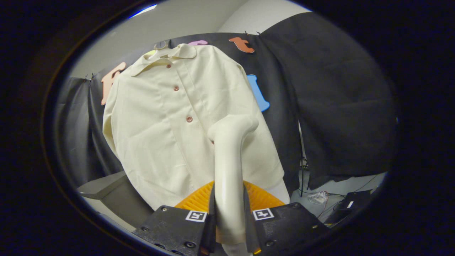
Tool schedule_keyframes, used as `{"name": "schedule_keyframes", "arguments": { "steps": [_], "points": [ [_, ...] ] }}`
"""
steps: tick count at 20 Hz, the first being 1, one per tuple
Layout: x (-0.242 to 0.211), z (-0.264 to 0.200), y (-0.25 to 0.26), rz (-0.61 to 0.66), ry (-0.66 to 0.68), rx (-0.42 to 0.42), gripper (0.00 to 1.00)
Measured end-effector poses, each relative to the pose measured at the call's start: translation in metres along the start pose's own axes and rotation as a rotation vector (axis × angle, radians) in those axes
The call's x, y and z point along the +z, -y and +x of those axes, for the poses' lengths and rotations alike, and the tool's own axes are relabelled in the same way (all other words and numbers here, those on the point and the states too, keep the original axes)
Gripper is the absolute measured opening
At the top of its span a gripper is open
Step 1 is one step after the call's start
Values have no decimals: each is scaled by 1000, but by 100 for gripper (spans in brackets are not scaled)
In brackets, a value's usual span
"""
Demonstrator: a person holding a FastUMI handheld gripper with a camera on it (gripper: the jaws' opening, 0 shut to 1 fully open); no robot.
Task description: Iron the clothes twice with a garment steamer, once on the left side and once on the right side.
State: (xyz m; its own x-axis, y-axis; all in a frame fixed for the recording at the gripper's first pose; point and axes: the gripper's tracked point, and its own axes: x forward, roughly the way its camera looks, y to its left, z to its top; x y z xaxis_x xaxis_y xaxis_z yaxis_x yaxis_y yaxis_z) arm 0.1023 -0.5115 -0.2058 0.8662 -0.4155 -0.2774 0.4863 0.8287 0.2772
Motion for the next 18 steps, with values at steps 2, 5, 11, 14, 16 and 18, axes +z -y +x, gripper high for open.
{"name": "schedule_keyframes", "arguments": {
  "steps": [2,5,11,14,16,18],
  "points": [
    [-15,-4,1,-7,-27,1,32],
    [-34,-12,3,-7,-55,-2,32],
    [-68,-36,5,4,-103,5,32],
    [-77,-51,-8,17,-118,25,32],
    [-76,-67,-28,22,-109,64,32],
    [-71,-80,-49,23,-102,101,32]
  ]
}}
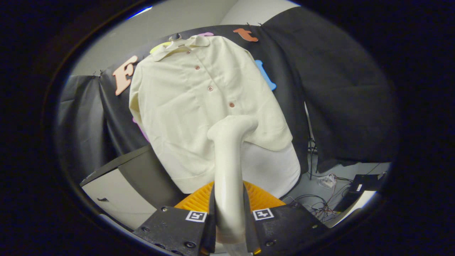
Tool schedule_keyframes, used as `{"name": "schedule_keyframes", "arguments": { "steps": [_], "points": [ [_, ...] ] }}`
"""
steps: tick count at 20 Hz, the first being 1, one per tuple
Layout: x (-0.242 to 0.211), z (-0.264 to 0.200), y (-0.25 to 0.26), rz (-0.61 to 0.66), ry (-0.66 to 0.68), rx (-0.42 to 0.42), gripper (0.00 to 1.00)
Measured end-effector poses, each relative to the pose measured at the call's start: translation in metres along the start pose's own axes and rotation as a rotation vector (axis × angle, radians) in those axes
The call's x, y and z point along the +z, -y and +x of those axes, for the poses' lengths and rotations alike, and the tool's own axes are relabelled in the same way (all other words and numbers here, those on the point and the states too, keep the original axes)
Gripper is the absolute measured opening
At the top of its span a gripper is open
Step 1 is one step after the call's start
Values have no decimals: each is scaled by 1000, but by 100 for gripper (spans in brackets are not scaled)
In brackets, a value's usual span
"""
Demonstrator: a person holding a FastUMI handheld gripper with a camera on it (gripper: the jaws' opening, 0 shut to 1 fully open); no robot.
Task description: Iron the clothes twice with a garment steamer, once on the left side and once on the right side.
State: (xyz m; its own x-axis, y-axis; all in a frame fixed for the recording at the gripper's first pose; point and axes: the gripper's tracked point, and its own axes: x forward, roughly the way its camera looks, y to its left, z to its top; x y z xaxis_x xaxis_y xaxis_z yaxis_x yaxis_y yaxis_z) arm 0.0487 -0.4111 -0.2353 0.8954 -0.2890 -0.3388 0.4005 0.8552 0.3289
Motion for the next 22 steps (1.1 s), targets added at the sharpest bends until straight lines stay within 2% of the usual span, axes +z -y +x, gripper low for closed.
{"name": "schedule_keyframes", "arguments": {
  "steps": [11,22],
  "points": [
    [40,-99,-140,-16,72,187,32],
    [71,-189,-281,-187,212,274,32]
  ]
}}
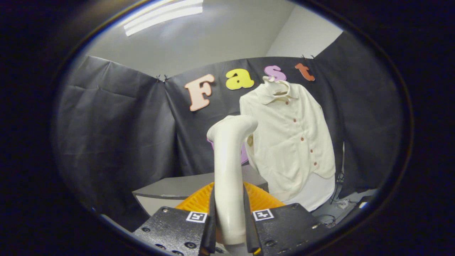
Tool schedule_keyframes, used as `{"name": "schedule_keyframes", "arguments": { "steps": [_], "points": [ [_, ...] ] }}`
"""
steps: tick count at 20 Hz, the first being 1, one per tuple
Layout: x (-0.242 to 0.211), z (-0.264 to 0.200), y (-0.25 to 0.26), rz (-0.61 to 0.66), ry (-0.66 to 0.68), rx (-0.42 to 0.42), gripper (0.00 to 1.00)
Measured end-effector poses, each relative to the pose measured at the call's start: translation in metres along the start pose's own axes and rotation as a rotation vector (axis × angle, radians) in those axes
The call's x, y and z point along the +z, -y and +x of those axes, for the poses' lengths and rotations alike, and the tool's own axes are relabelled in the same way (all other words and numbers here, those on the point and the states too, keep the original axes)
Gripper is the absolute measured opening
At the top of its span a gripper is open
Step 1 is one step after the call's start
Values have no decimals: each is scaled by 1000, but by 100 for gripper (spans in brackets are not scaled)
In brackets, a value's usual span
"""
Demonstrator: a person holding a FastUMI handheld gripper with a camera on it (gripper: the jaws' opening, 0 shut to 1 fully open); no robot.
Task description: Iron the clothes twice with a garment steamer, once on the left side and once on the right side.
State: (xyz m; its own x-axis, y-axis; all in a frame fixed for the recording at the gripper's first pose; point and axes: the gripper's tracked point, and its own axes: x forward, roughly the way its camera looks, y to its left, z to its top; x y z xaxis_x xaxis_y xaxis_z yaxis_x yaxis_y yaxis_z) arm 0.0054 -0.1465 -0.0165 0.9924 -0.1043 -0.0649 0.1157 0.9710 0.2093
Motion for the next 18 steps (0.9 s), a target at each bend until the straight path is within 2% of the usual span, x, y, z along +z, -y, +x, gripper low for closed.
{"name": "schedule_keyframes", "arguments": {
  "steps": [3,6,10,18],
  "points": [
    [2,-2,-34,-27,-5,21,32],
    [10,-7,-60,-71,38,7,32],
    [2,-8,-95,-102,20,14,32],
    [-9,-13,-116,-119,15,23,32]
  ]
}}
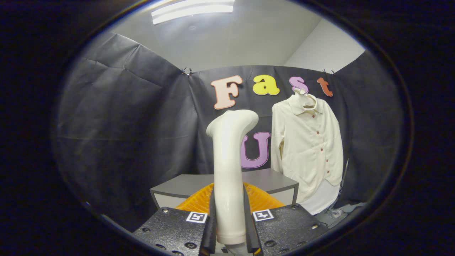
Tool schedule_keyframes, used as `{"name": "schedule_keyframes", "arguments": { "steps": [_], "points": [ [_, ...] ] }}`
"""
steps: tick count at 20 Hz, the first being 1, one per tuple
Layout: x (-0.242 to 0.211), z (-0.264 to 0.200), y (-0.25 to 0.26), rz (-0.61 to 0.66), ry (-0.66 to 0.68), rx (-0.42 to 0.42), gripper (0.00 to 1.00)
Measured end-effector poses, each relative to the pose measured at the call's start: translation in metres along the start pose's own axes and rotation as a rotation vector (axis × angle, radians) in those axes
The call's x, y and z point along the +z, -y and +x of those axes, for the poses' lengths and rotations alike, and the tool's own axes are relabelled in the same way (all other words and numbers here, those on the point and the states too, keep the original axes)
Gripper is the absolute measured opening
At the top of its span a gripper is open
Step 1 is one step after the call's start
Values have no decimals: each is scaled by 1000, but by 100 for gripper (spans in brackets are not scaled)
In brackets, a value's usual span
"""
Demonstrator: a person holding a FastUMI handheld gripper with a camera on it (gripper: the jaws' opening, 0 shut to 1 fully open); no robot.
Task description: Iron the clothes twice with a garment steamer, once on the left side and once on the right side.
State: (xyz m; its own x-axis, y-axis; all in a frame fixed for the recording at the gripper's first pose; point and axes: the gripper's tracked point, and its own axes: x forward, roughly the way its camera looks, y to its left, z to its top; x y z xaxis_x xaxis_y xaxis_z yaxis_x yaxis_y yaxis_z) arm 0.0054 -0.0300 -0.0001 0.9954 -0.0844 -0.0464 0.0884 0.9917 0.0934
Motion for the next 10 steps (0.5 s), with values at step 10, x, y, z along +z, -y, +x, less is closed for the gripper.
{"name": "schedule_keyframes", "arguments": {
  "steps": [10],
  "points": [
    [1,-16,8,-7,0,-21,32]
  ]
}}
